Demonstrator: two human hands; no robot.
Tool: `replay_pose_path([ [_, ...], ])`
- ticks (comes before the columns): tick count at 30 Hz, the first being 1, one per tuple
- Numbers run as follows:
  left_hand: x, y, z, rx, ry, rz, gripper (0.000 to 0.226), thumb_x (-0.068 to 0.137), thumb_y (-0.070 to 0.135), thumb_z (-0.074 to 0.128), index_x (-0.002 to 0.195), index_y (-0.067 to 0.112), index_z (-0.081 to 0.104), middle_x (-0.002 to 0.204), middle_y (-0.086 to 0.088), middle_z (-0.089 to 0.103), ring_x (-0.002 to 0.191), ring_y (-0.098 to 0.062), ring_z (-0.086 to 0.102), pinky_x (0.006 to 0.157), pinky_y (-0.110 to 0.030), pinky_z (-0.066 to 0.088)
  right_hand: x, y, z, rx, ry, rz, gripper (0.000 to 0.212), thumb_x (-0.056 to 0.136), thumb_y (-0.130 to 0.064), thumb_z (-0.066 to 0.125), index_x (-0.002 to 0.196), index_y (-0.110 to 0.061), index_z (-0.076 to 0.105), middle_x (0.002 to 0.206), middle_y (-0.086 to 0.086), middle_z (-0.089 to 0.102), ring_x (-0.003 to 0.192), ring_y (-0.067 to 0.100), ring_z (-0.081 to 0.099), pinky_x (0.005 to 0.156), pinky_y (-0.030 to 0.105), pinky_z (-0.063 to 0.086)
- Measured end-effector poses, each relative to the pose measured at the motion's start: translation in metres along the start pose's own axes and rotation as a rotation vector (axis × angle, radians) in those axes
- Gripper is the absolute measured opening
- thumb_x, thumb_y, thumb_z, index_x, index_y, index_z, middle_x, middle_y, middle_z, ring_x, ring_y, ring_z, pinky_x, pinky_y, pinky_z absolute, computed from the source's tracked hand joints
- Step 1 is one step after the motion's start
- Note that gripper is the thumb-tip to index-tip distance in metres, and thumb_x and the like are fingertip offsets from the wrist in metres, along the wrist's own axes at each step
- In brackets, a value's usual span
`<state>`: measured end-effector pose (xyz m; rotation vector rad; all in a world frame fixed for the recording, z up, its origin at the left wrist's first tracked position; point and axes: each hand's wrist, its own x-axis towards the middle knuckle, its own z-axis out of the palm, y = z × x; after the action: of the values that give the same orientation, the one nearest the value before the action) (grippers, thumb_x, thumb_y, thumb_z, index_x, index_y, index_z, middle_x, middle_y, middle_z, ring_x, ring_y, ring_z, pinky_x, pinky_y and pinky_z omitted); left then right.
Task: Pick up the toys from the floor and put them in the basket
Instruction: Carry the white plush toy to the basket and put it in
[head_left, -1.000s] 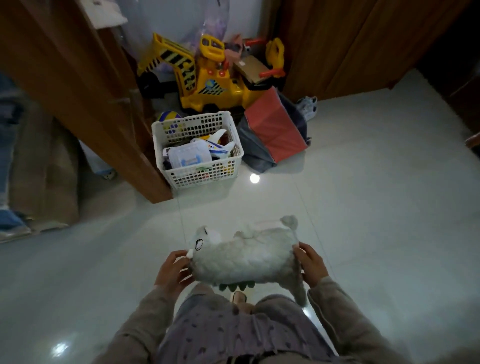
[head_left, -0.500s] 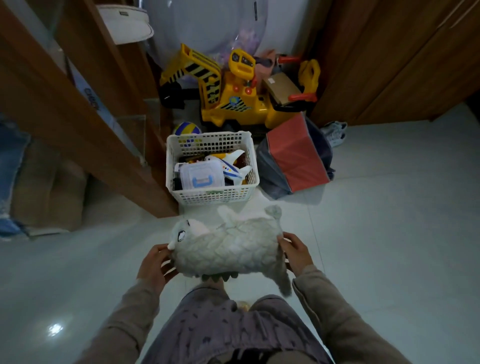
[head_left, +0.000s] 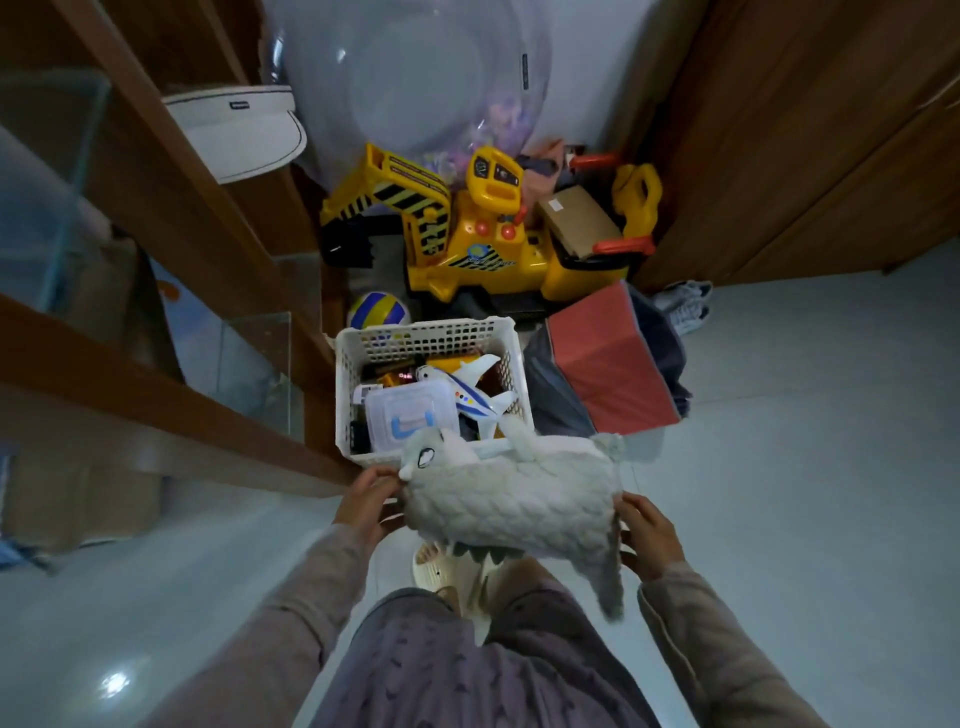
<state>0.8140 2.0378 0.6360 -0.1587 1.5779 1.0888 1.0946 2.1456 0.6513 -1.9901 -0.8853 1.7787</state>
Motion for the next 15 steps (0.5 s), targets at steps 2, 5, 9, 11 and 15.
replay_pose_path([
  [2,0.013,0.007,0.006,-0.006,0.011,-0.015,0.021,0.09,0.003,0.048,0.075,0.016,0.056,0.08,-0.012,0.054,0.069,-0.029,0.054,0.059,-0.035,0.047,0.013,-0.009,0.004,-0.01,-0.017,0.017,0.004,0.093,-0.01,0.052,0.096,-0.009,0.054,0.077,0.008,0.056,0.062,0.022,0.051,0.052,0.024,0.041],
  [5,0.032,0.014,0.01,-0.037,0.065,-0.04,0.018,0.09,0.004,0.048,0.077,0.013,0.055,0.083,-0.014,0.055,0.072,-0.03,0.055,0.061,-0.036,0.048,0.038,-0.027,0.013,-0.046,-0.054,0.069,0.011,0.093,-0.012,0.05,0.086,-0.007,0.057,0.078,0.011,0.06,0.066,0.024,0.055,0.056,0.028,0.045],
  [9,0.061,0.021,0.008,-0.089,0.146,-0.069,0.017,0.091,0.005,0.047,0.077,0.011,0.054,0.083,-0.015,0.055,0.072,-0.029,0.054,0.061,-0.036,0.047,0.08,-0.059,0.033,-0.16,-0.123,0.121,0.022,0.095,-0.019,0.049,0.08,-0.007,0.061,0.086,0.015,0.064,0.074,0.029,0.06,0.06,0.031,0.049],
  [11,0.079,0.026,0.009,-0.12,0.178,-0.082,0.019,0.091,0.003,0.047,0.075,0.011,0.053,0.081,-0.015,0.053,0.07,-0.028,0.053,0.061,-0.035,0.046,0.103,-0.077,0.048,-0.213,-0.148,0.123,0.02,0.095,-0.02,0.049,0.089,-0.004,0.06,0.094,0.017,0.062,0.081,0.031,0.059,0.062,0.031,0.05],
  [15,0.122,0.036,0.006,-0.242,0.246,-0.139,0.013,0.09,0.014,0.049,0.08,0.014,0.058,0.086,-0.014,0.057,0.075,-0.03,0.057,0.063,-0.036,0.05,0.147,-0.1,0.085,-0.255,-0.168,0.147,0.016,0.094,-0.017,0.051,0.101,-0.004,0.056,0.1,0.017,0.059,0.083,0.03,0.058,0.061,0.03,0.049],
])
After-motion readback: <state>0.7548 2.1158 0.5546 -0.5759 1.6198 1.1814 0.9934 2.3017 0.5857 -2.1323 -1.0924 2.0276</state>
